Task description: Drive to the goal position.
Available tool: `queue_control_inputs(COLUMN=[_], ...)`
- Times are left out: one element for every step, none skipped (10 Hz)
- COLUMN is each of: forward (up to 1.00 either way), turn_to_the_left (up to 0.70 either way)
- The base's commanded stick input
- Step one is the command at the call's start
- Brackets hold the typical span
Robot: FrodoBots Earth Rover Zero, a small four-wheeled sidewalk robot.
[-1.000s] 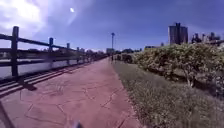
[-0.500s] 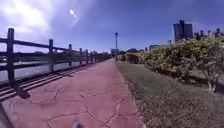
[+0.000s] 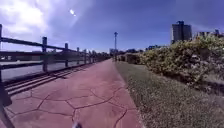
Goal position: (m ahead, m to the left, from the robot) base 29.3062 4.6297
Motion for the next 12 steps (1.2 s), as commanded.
queue_control_inputs(forward=[0.70,0.70,0.70,0.70,0.70,0.70,0.70,0.70,0.70,0.70,0.70,0.70], turn_to_the_left=[0.35,0.35,0.35,0.35,0.35,0.31,0.13,0.00,0.00,0.00,0.00,0.00])
